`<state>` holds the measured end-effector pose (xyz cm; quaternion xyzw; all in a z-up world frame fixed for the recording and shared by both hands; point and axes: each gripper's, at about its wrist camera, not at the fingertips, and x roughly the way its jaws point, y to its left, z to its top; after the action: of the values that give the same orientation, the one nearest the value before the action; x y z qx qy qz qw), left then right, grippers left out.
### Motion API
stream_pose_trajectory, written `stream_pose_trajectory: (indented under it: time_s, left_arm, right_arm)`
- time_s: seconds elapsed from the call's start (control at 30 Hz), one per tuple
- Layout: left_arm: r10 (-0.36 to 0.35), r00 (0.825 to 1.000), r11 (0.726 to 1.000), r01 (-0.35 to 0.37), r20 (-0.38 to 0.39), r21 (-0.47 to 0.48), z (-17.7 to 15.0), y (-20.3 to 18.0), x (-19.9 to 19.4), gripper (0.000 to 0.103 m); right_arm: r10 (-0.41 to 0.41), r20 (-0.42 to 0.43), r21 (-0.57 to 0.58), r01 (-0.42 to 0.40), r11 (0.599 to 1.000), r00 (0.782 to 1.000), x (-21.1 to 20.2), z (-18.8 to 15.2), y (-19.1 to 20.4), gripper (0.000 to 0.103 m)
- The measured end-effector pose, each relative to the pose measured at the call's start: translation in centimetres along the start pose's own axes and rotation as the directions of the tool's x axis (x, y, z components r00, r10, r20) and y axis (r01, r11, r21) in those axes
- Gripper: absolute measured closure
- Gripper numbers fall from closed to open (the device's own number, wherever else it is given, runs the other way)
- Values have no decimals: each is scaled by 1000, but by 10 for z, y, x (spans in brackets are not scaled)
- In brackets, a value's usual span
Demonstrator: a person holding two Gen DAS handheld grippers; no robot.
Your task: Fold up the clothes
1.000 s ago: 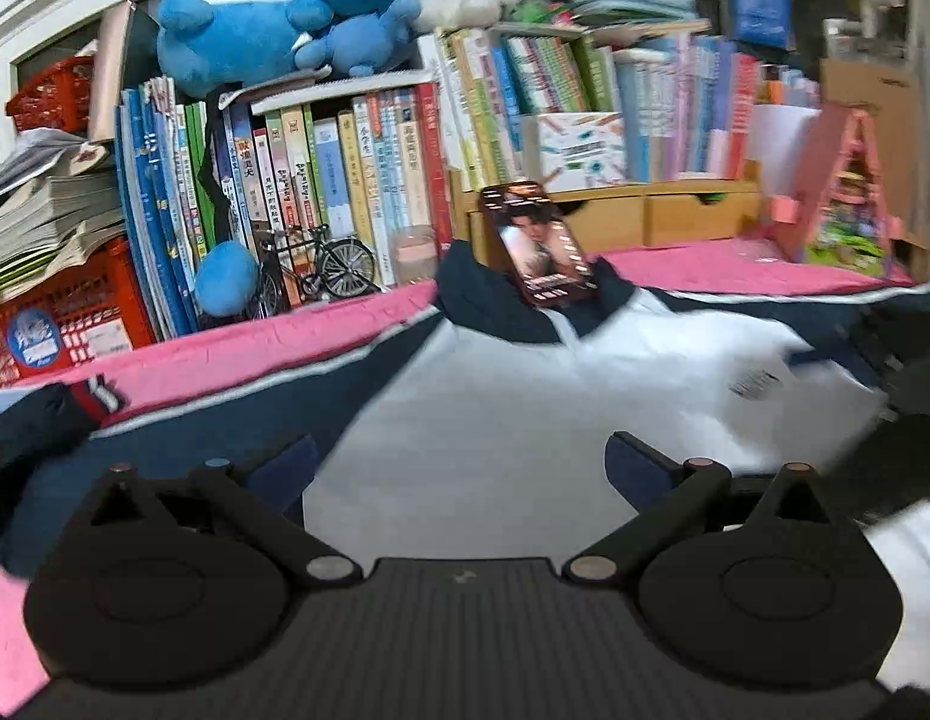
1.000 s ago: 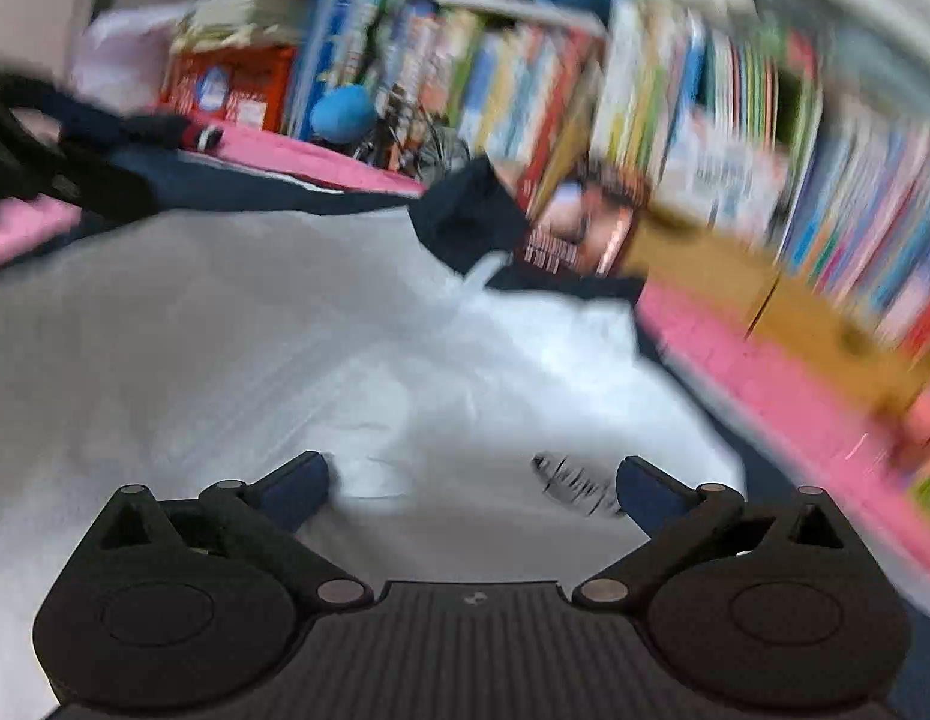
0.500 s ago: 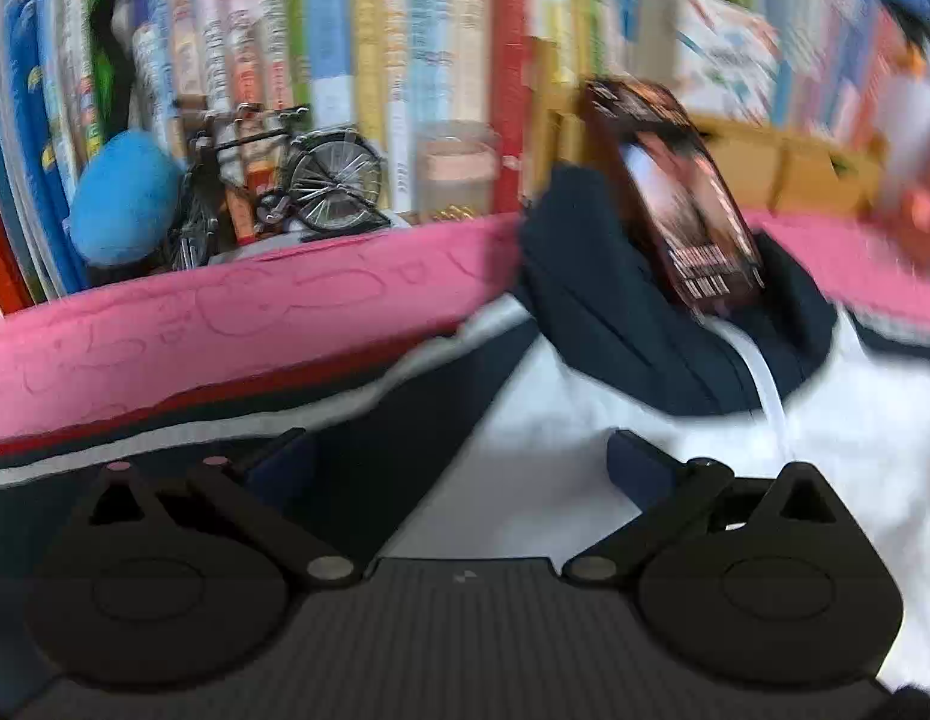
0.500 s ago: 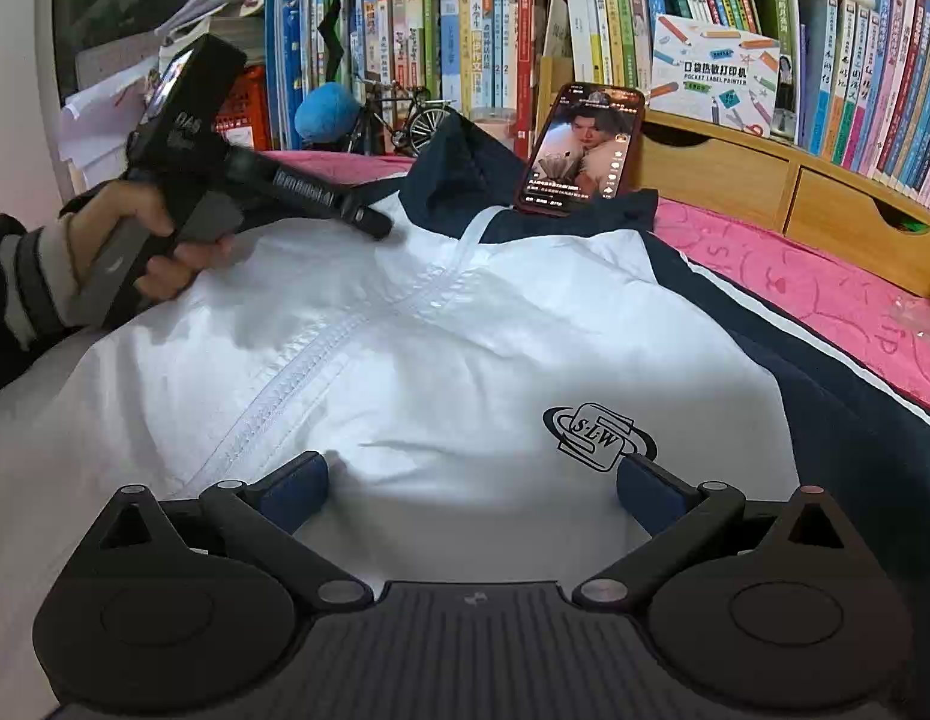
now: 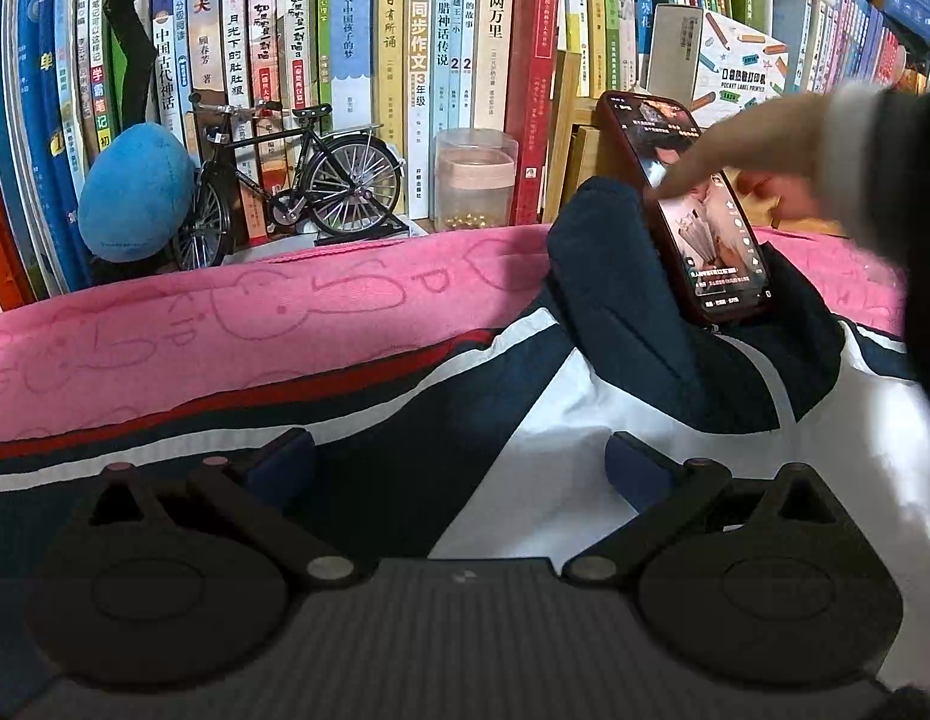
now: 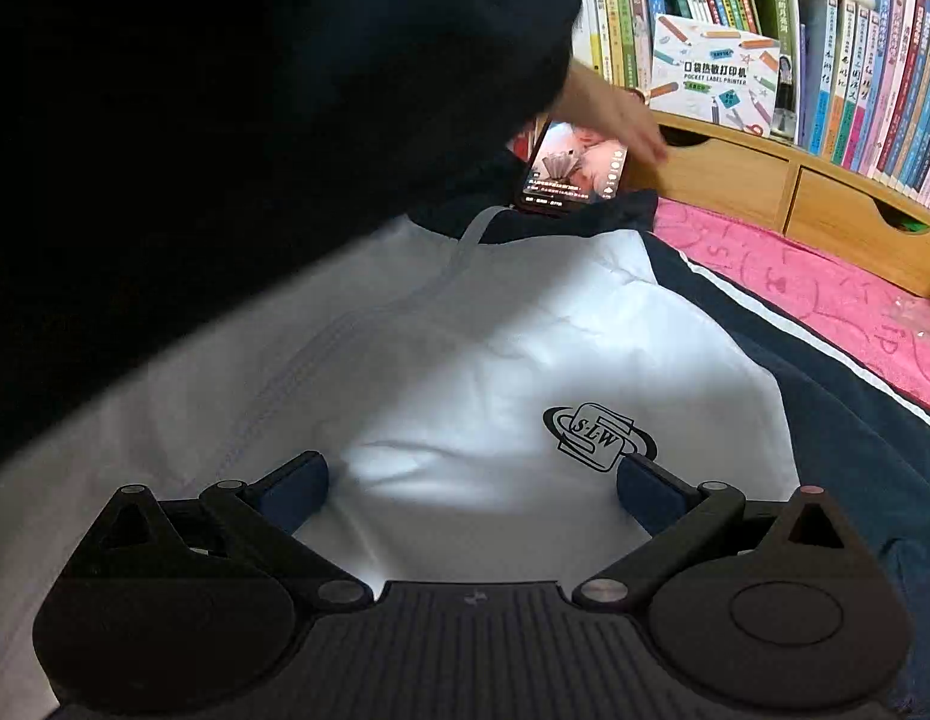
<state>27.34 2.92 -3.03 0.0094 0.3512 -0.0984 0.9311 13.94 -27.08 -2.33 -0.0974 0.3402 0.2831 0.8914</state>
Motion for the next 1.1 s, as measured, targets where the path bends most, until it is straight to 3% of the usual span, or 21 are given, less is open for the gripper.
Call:
stream_pose_trajectory:
  time_s: [1.1]
  left_arm:
    - [4,1000,1000,-4,0,-19,-1,1,-1,0]
  right_arm:
    - [-3,5,-1,3,1000,1000,3,-3,1,0]
